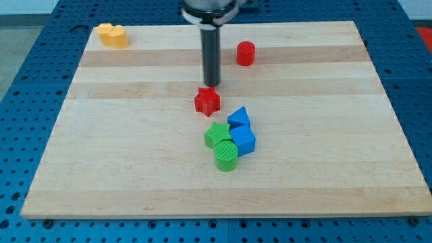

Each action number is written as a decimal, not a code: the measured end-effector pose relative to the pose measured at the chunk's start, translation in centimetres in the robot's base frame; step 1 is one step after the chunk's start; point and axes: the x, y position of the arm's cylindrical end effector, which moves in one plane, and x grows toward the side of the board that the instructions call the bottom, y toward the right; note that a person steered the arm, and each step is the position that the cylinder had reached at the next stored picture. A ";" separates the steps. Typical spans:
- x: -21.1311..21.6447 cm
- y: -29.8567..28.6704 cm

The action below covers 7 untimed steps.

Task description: Push the red star closer to the blue triangle

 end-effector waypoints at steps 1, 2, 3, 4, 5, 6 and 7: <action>2.2 -3.7; 3.3 -3.9; 3.6 -3.5; 1.8 -3.6; -0.3 -2.2; 0.4 0.8; 2.6 1.2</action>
